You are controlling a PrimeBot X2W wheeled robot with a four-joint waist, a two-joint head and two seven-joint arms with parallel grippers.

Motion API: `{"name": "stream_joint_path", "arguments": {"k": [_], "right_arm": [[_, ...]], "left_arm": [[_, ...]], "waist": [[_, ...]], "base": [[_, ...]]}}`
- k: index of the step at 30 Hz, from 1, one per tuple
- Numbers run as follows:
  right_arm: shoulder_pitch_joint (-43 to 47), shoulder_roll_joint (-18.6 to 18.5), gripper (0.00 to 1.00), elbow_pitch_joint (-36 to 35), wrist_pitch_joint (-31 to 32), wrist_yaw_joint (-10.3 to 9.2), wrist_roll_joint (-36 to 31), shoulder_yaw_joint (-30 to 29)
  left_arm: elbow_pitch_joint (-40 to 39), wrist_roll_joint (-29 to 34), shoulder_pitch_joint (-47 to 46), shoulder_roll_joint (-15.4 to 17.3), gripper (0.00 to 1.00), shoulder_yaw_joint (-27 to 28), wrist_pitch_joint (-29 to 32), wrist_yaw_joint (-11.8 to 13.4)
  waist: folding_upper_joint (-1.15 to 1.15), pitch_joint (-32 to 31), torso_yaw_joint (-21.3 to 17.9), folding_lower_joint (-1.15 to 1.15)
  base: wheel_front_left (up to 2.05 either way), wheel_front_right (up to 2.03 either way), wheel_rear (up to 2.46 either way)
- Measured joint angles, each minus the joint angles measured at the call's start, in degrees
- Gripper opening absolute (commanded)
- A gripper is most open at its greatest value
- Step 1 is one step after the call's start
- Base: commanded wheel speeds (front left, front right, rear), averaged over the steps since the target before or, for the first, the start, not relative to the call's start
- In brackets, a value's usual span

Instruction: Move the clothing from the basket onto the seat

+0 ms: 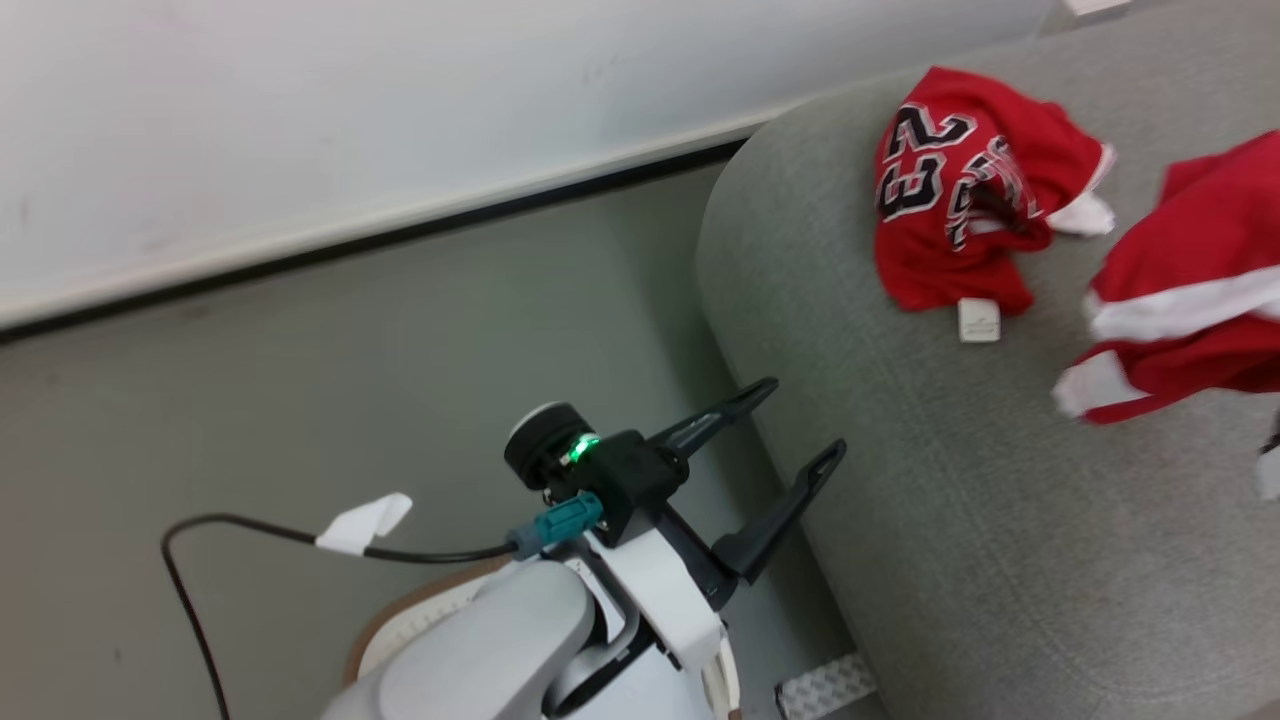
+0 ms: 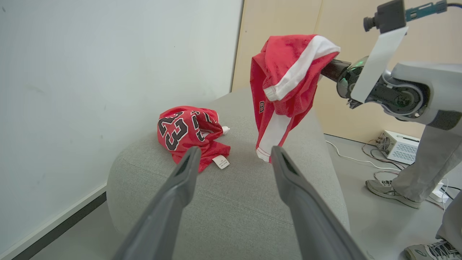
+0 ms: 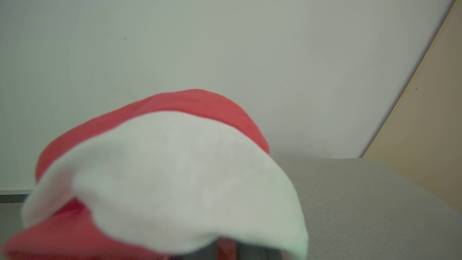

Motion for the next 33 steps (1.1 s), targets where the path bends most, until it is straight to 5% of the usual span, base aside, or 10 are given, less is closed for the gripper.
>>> {"name": "stream_joint_path", "arguments": {"k": [14,27,30,31,32,33], "right_arm": [[-11.87,-9.24,0.00,9.07,6.66,0.01,-2.37,-4.42],[-19.48,-7.06,0.02,28.83,21.13,0.00,-3.82,0.32],[-19.96,-7.46,0.43,29.88,20.78,0.00,-3.43,1.70],[-20.08,-7.50,0.79,30.38,20.48,0.01,-3.25,1.93],[-20.09,-7.46,1.00,30.77,20.40,0.01,-2.91,2.15],[-20.08,-7.44,1.00,31.33,20.40,0.01,-2.71,2.48]], "left_arm": [[-3.43,1.93,-6.32,5.21,1.00,-0.40,3.01,-1.02],[-3.32,1.87,-8.06,6.65,1.00,-0.79,3.65,-1.36],[-2.68,1.66,-8.05,6.33,1.00,-1.00,3.46,-1.36],[-2.44,1.46,-8.03,6.25,1.00,-0.93,3.37,-1.35],[-2.20,1.34,-7.95,6.14,1.00,-0.89,3.31,-1.34],[-1.87,1.27,-7.80,6.01,1.00,-0.92,3.26,-1.33]], "waist": [[0.00,14.89,3.96,0.01],[-0.01,19.58,7.57,0.00],[0.00,18.39,7.73,0.00],[-0.01,17.87,7.74,0.00],[0.00,17.32,7.73,0.00],[0.00,16.71,7.69,0.00]], "base": [[0.00,0.00,0.00],[0.00,0.00,0.00],[0.00,0.00,0.00],[0.00,0.00,0.00],[0.00,0.00,0.00],[0.00,0.00,0.00]]}}
